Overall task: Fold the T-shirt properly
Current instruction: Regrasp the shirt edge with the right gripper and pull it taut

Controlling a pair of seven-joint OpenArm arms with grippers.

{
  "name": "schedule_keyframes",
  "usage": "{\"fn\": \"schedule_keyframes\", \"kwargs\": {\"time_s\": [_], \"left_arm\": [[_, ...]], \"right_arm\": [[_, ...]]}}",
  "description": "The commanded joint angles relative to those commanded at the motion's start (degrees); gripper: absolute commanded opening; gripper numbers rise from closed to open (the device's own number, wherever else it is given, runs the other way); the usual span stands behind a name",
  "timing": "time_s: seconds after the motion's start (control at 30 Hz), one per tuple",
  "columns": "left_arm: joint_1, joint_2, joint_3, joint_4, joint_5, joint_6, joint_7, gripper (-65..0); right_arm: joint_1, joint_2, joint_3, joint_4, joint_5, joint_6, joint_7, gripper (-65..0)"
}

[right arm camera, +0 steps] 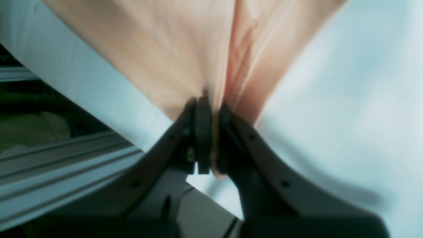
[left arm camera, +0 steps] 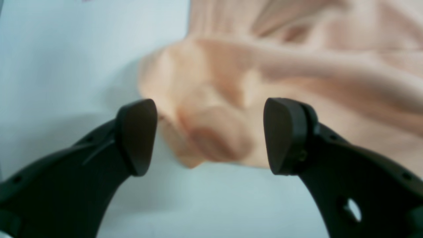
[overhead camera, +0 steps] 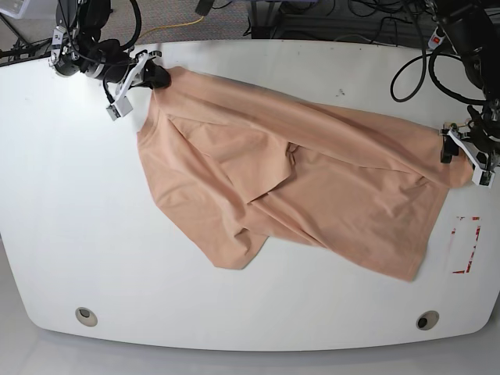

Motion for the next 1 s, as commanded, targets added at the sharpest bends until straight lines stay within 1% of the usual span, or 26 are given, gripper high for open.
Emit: {"fn": "schedule_keyframes", "kwargs": {"time_s": [0.27,0.4,0.47,0.53,0.57,0.6,0.67,0.73,0.8,0.87,0.93,1.0], "left_arm": [[4.4,0.0,-1.7,-0.4,0.1,0.0,0.0,-18.6],[4.7,0.1,-2.2,-0.5,0.3,0.0,-0.2,-18.6],[4.4,0.3,-2.1,-0.6,0.3,0.0,-0.2,-18.6],[4.3,0.4,-1.0,-0.6,0.3,0.0,-0.1,-19.4],[4.3,0.4,0.4,-0.6,0.3,0.0,-0.1,-21.8],[4.3,0.4,1.7,-0.6,0.3,0.0,-0.1,-25.8],[4.3,0.0,3.6,-0.6,0.3,0.0,-0.2,-36.8],[4.3,0.0,4.1,-0.6,0.3,0.0,-0.3,-46.8],[3.6,0.0,4.1,-0.3,0.3,0.0,-0.3,-54.3],[2.7,0.0,4.0,-0.2,0.3,0.0,-0.3,-60.3],[2.4,0.0,3.8,-0.1,0.2,0.0,-0.3,-64.9],[2.5,0.0,2.6,0.7,0.1,0.0,-0.3,-65.0]], "right_arm": [[0.3,3.8,0.0,-0.2,0.0,0.00,0.0,-65.0],[1.2,5.6,0.0,-0.3,0.0,0.00,0.0,-65.0],[1.8,5.9,0.0,-0.3,0.0,0.00,0.0,-65.0],[1.8,7.0,0.0,-0.3,0.0,0.00,0.0,-65.0],[1.9,7.3,0.0,-0.3,0.0,0.00,0.0,-65.0],[2.3,7.6,0.0,-0.3,0.0,0.00,0.0,-65.0],[2.9,7.9,0.2,-0.4,0.0,0.00,0.0,-65.0],[3.0,9.2,0.2,-0.4,0.0,0.00,0.0,-65.0],[3.1,9.6,0.3,-0.4,0.0,0.00,0.0,-65.0],[3.1,9.7,0.4,-0.4,0.0,0.00,0.0,-65.0],[3.2,9.7,0.4,-0.4,0.0,0.00,0.0,-65.0],[3.7,9.7,0.4,-0.4,0.0,0.00,0.0,-65.0]]}}
